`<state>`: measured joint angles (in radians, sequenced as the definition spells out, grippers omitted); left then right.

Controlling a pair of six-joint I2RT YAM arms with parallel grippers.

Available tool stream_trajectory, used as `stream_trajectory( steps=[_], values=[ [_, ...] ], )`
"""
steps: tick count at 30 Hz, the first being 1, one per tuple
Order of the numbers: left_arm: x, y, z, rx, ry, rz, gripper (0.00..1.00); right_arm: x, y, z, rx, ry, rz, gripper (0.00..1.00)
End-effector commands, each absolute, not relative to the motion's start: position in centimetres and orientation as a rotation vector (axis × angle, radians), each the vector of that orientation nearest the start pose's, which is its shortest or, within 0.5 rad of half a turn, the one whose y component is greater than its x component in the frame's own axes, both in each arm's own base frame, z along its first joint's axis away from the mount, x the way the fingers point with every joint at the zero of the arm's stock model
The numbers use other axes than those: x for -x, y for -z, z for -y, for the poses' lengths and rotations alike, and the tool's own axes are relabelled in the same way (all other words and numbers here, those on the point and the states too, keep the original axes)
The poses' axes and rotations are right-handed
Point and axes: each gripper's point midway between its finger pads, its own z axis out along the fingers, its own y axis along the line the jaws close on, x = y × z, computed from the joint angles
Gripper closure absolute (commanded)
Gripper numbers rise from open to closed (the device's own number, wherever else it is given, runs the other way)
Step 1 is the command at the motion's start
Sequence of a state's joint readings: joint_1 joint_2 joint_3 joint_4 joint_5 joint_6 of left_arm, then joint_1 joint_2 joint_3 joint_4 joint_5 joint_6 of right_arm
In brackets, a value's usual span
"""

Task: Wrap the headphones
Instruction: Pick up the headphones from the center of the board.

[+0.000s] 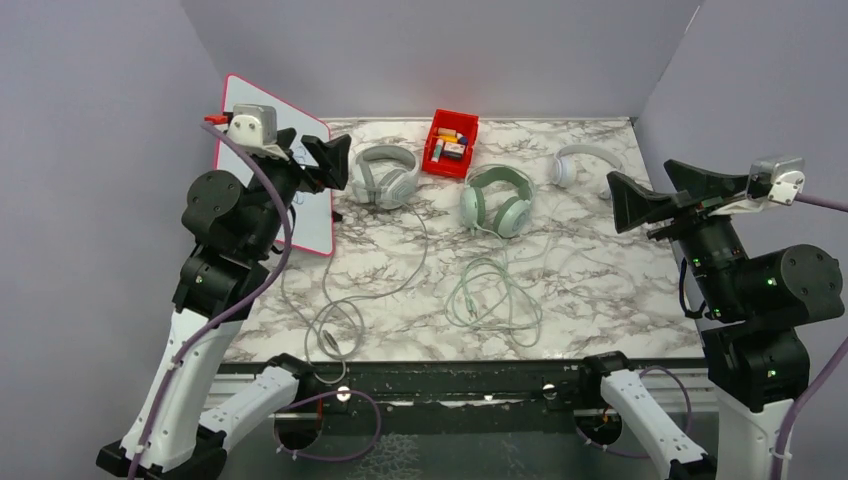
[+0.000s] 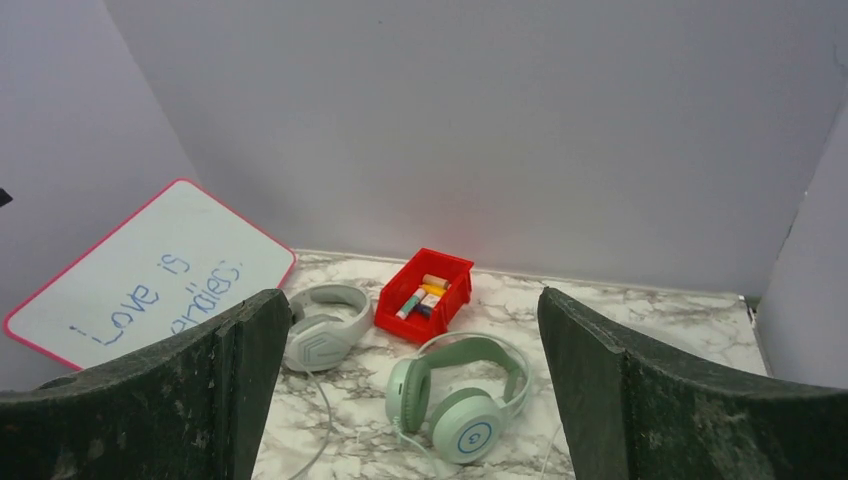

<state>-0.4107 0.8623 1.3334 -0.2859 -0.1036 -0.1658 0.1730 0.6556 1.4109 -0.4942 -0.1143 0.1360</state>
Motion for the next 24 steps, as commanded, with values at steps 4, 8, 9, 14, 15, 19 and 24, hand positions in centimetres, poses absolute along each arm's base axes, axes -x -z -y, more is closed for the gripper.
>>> stream_trajectory(
  steps=[4,8,9,14,15,19,24],
  values=[
    [-28.7,-45.7,13.1,-0.144,0.462,-1.478,0.01,-19.3,-49.1,-4.7,0.023,-0.323,-1.391,0.00],
    [-30.0,-43.5,14.1,-0.171,0.458,-1.549,0.01,-20.1,-47.9,-4.8,0.013,-0.326,-1.439,0.00],
    [-30.2,-43.0,14.3,-0.178,0.456,-1.566,0.01,-20.3,-47.4,-4.9,0.016,-0.327,-1.456,0.00],
    [-32.3,-39.8,15.2,-0.210,0.417,-1.689,0.01,-22.0,-44.6,-5.4,0.028,-0.334,-1.555,0.00],
    [-32.8,-39.0,15.4,-0.219,0.403,-1.720,0.01,-22.3,-44.0,-5.6,0.035,-0.336,-1.573,0.00],
    [-35.6,-35.5,15.6,-0.236,0.369,-1.868,0.01,-23.2,-41.7,-6.8,0.095,-0.375,-1.644,0.00],
    [-41.1,-30.6,14.1,-0.180,0.303,-2.068,0.01,-24.3,-38.7,-8.3,0.163,-0.440,-1.731,0.00]
  ],
)
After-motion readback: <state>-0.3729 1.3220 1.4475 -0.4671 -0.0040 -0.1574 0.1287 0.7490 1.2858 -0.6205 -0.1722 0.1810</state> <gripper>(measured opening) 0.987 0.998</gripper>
